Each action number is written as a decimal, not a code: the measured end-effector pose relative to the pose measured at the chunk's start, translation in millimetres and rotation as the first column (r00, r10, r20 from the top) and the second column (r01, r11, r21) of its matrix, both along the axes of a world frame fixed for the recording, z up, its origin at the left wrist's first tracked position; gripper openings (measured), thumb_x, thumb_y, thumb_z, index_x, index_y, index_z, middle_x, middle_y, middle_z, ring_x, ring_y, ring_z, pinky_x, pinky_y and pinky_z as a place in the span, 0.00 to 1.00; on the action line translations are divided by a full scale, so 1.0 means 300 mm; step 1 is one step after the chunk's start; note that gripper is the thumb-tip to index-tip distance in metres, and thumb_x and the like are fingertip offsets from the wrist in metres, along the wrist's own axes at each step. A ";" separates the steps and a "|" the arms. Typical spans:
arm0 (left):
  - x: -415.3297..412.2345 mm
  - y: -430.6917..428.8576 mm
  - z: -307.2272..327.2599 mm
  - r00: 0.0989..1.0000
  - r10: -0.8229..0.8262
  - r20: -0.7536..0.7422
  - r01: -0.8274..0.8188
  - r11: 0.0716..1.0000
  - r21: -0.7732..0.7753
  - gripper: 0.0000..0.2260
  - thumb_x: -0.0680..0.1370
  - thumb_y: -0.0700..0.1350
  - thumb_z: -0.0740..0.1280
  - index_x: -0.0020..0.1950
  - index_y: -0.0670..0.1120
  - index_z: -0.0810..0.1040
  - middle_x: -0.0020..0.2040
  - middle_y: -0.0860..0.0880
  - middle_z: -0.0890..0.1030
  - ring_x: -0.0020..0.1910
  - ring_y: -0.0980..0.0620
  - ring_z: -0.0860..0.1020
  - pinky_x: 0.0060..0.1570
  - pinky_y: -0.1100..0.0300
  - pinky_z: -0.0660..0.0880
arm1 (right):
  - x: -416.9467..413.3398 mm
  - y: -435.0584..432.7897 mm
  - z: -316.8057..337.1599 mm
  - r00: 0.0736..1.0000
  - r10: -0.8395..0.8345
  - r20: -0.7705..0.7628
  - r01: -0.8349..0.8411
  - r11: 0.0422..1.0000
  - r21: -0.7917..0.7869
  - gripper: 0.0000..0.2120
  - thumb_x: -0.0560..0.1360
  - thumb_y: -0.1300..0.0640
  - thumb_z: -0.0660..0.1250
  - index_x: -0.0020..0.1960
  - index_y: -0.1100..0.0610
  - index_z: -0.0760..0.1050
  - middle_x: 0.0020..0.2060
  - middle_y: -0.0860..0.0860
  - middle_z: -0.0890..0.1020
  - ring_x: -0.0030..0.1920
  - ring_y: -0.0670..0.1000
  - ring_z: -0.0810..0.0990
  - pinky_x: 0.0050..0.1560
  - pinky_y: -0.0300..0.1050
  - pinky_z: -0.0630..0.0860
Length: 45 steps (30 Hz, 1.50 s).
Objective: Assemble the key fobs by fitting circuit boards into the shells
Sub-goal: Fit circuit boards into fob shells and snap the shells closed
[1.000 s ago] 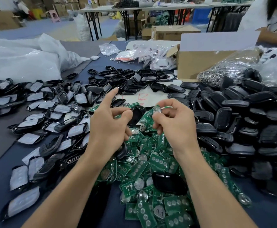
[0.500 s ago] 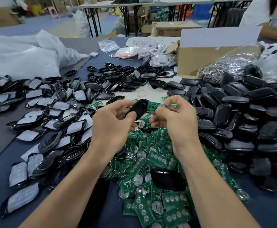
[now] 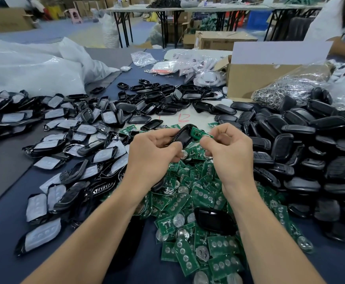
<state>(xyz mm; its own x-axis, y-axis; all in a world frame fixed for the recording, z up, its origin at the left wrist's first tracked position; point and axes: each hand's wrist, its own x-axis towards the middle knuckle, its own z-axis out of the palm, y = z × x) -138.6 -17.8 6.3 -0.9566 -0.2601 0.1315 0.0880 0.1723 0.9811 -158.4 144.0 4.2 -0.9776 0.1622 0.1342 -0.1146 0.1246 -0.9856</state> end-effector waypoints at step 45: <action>-0.006 0.002 0.002 1.000 -0.011 0.022 0.018 0.947 -0.320 0.09 0.79 0.46 0.64 0.46 0.49 0.84 0.36 0.48 0.85 0.37 0.40 0.83 0.40 0.39 0.83 | 0.015 -0.048 0.005 0.983 -0.163 -0.080 0.158 0.985 -0.063 0.16 0.76 0.64 0.66 0.46 0.42 0.72 0.32 0.45 0.83 0.32 0.50 0.80 0.39 0.58 0.79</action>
<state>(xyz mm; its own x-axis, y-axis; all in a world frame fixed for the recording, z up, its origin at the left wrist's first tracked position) -140.5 -17.1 7.0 -0.9632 -0.1932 0.1870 0.0744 0.4767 0.8759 -153.9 129.7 5.8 -0.9236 0.3262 0.2016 -0.1811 0.0926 -0.9791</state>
